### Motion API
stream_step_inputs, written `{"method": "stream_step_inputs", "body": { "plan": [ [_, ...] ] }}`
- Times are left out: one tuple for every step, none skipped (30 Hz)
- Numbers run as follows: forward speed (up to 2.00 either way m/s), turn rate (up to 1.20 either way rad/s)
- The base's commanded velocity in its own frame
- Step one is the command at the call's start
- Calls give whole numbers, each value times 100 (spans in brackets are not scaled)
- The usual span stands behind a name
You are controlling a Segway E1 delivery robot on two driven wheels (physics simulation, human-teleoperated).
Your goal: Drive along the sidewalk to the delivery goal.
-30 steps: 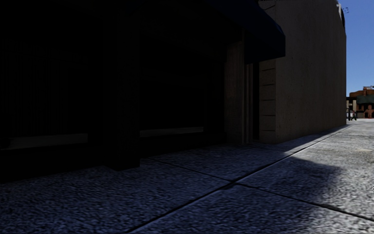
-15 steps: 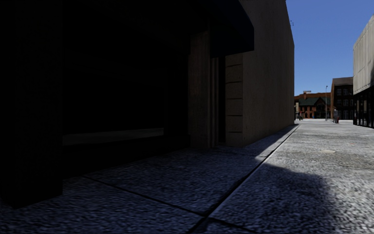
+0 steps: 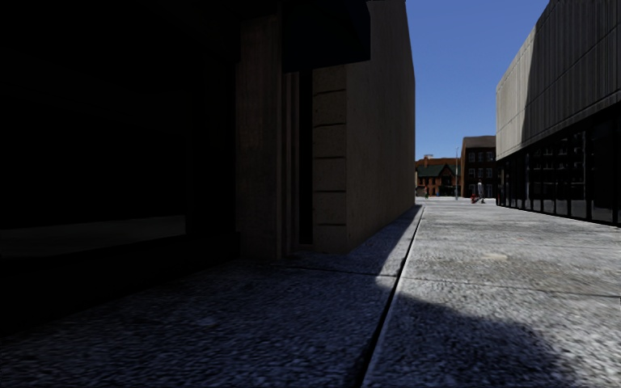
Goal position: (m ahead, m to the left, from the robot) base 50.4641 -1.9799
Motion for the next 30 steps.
{"method": "stream_step_inputs", "body": {
  "plan": [
    [200,-53],
    [200,-53],
    [200,-53],
    [200,-53],
    [200,-53],
    [200,-53],
    [200,-53],
    [200,-53],
    [200,-53],
    [200,-53],
    [200,-53],
    [200,-53],
    [200,-53],
    [200,-53],
    [200,-53],
    [200,-53],
    [200,-53],
    [200,-53],
    [200,-53],
    [200,-53],
    [200,-53],
    [200,-53],
    [200,-53],
    [200,-40],
    [200,-21],
    [200,-16],
    [200,-15],
    [200,-15],
    [200,-15],
    [200,-14]
  ]
}}
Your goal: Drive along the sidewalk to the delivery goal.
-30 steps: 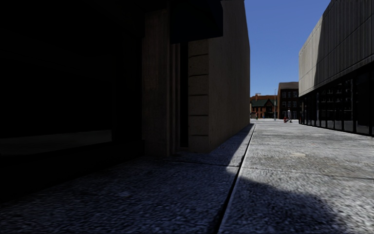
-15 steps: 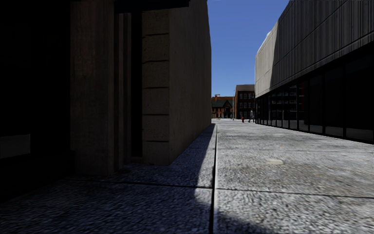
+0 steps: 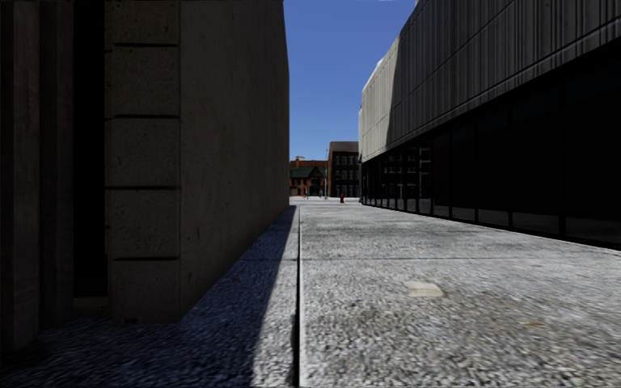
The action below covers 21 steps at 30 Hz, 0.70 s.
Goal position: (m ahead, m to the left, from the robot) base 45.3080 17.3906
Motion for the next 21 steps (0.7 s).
{"method": "stream_step_inputs", "body": {
  "plan": [
    [200,-8],
    [200,0],
    [200,0],
    [200,0],
    [200,0],
    [200,0],
    [200,0],
    [200,0],
    [200,0],
    [200,0],
    [200,0],
    [200,0],
    [200,0],
    [200,0],
    [200,0],
    [200,0],
    [200,0],
    [200,0],
    [200,0],
    [200,0],
    [200,0]
  ]
}}
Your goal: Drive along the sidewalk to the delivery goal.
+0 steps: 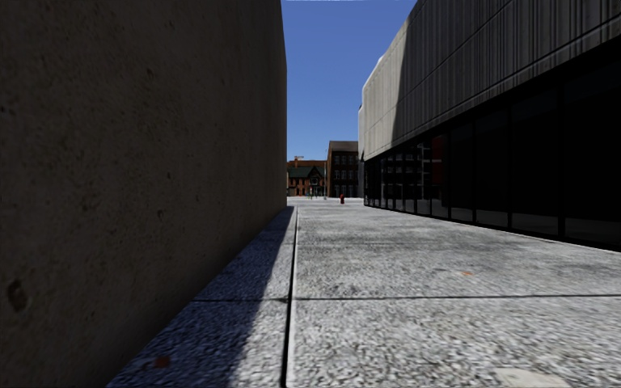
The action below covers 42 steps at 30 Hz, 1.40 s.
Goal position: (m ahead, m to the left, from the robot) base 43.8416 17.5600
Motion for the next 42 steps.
{"method": "stream_step_inputs", "body": {
  "plan": [
    [200,0],
    [200,0],
    [200,0],
    [200,0],
    [200,0],
    [200,0],
    [200,0],
    [200,0],
    [200,0],
    [200,0],
    [200,0],
    [200,0],
    [200,0],
    [200,0],
    [200,0],
    [200,0],
    [200,0],
    [200,0],
    [200,0],
    [200,0],
    [200,0],
    [200,0],
    [200,0],
    [200,0],
    [200,0],
    [200,0],
    [200,0],
    [200,0],
    [200,0],
    [200,0],
    [200,0],
    [200,0],
    [200,0],
    [200,0],
    [200,0],
    [200,0],
    [200,0],
    [200,0],
    [200,0],
    [200,0],
    [200,0],
    [200,0]
  ]
}}
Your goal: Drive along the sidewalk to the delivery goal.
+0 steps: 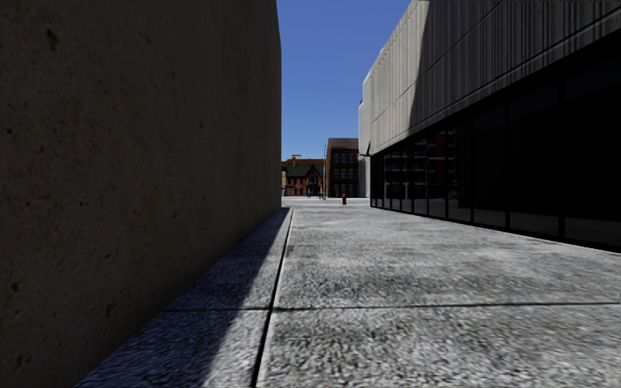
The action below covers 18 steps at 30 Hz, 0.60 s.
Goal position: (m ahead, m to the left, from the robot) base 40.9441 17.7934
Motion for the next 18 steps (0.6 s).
{"method": "stream_step_inputs", "body": {
  "plan": [
    [200,0],
    [200,0],
    [200,0],
    [200,0],
    [200,0],
    [200,0],
    [200,0],
    [200,0],
    [200,0],
    [200,0],
    [200,0],
    [200,0],
    [200,0],
    [200,0],
    [200,0],
    [200,0],
    [200,0],
    [200,0]
  ]
}}
